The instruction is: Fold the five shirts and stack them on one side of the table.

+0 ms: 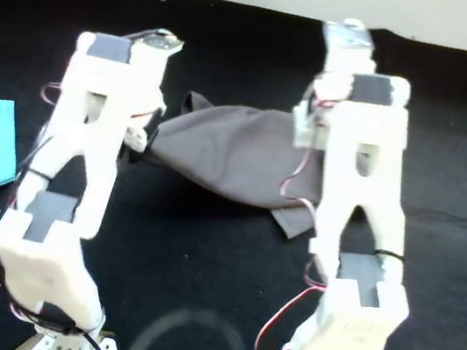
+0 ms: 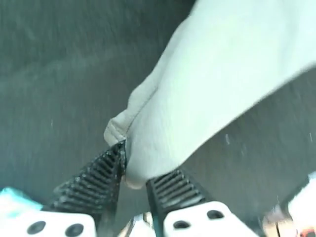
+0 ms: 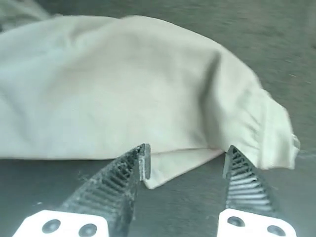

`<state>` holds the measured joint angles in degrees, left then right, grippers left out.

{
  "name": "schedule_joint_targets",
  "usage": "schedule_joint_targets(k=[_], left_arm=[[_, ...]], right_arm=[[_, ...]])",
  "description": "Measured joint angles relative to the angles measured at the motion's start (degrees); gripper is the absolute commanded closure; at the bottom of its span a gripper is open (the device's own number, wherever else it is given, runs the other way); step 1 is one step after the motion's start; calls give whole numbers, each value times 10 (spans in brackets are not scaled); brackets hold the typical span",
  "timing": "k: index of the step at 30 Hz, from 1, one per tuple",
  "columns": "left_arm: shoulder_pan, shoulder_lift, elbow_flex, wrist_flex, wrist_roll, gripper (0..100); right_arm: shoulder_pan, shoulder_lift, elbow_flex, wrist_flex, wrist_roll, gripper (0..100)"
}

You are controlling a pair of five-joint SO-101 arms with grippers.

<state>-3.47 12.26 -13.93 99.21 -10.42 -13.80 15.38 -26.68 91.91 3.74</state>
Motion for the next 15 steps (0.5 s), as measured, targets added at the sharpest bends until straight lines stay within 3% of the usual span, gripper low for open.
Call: schedule_joint_targets(k=[7,12,15], left_arm=[[-16,-161,128,15,-71,991],[-21,-202,301,16,-186,985],[-22,-202,368,16,-240,911]], right_arm=[[-40,14,9,-62,-33,754],[-50,94,23,-91,-41,752],[-55,154,22,-98,-41,705]])
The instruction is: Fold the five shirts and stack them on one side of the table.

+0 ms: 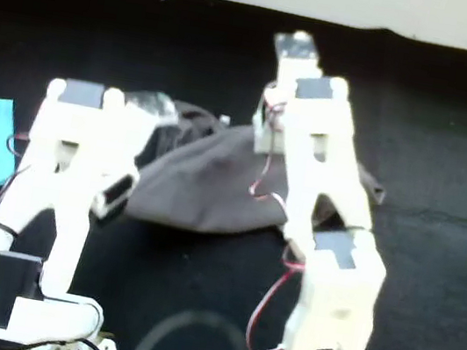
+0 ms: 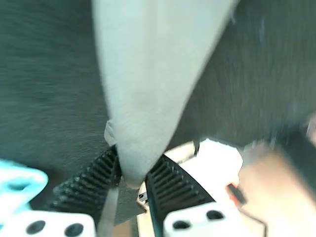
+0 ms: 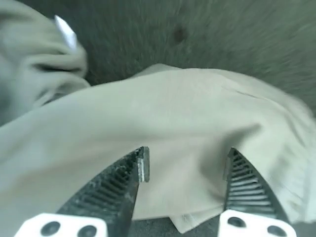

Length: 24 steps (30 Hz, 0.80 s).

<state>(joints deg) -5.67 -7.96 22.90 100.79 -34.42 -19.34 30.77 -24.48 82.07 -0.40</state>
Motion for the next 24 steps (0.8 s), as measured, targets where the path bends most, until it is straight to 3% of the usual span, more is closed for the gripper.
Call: schedule_joint_targets(k=[3,5,10,17,24], left_arm=[[-1,2,13,0,-14,810],[-6,4,14,0,-15,768],[-39,4,-9,-18,-15,762],[-67,7,-134,-23,12,762],[-53,18,-197,-125,149,759]], right_arm=[[-4,49,-24,-2,0,663],[-5,74,-46,0,0,692],[-4,103,-104,41,0,994],[5,104,-245,129,0,993],[35,96,-367,182,23,990]])
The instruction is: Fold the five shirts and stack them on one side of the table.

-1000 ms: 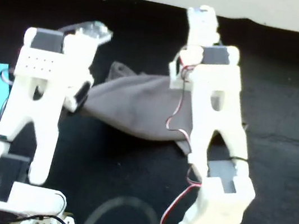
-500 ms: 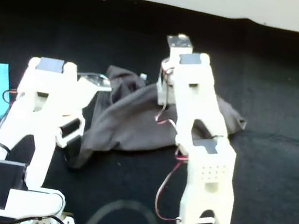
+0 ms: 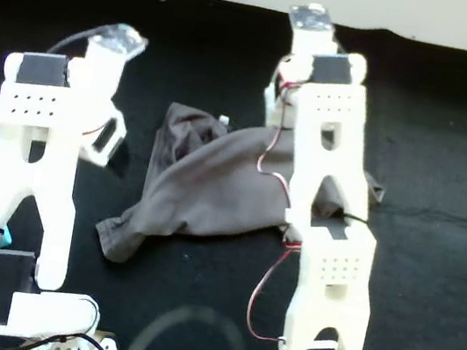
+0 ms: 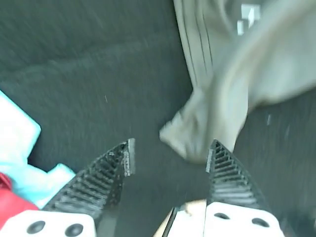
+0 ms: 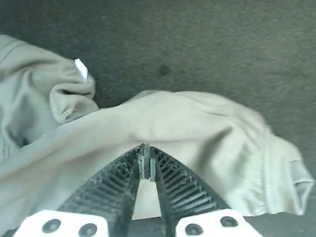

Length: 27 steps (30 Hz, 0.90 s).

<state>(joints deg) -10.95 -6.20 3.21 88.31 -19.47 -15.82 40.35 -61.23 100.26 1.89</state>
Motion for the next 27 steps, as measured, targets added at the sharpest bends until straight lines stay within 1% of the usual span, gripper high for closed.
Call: schedule_joint_targets(k=[2,3,6,8,17,21,22,23,25,26,27], left_arm=[[13,25,-7,-33,38,758],[19,43,-12,-50,55,758],[36,116,-44,-91,99,758],[43,177,-84,-106,125,758],[73,467,-368,-112,211,758],[78,567,-486,-112,225,767],[81,589,-510,-112,225,790],[82,609,-530,-111,226,835],[84,640,-569,-93,227,978],[84,650,-590,-78,227,998],[85,658,-610,-63,227,972]], right_arm=[[3,-17,14,3,13,979],[3,-29,27,3,23,956],[-13,-49,69,3,43,841],[-27,-47,77,3,45,792],[-33,-48,82,2,45,789],[-34,-24,82,-8,45,789],[-34,-16,82,-13,45,789],[-34,-8,82,-18,45,789],[-34,4,82,-26,45,789],[-34,9,82,-33,45,789],[-34,13,82,-37,45,789]])
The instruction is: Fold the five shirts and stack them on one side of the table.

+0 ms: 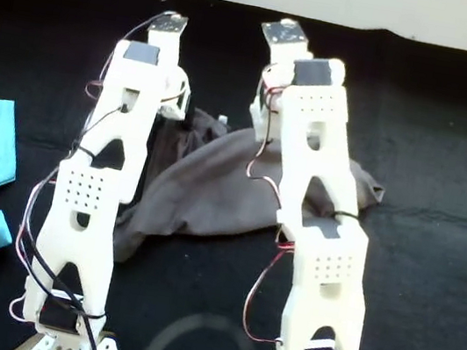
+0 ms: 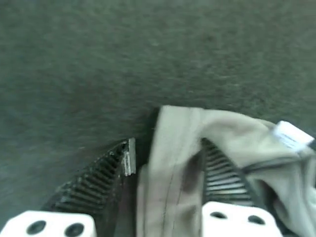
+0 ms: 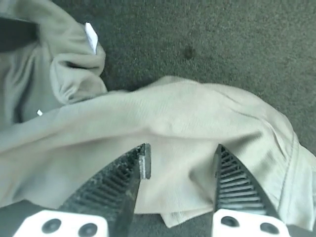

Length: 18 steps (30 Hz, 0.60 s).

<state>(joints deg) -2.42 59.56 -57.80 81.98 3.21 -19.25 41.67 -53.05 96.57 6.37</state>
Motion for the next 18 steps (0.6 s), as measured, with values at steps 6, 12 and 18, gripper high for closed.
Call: schedule_joint_targets(k=[6,12,18], left_arm=[[1,21,-94,79,0,991],[1,21,-201,176,-1,991],[-31,6,-187,190,-1,991]], right_arm=[[0,12,0,-53,0,786],[-35,13,0,-84,0,673],[-55,18,2,-107,-40,627]])
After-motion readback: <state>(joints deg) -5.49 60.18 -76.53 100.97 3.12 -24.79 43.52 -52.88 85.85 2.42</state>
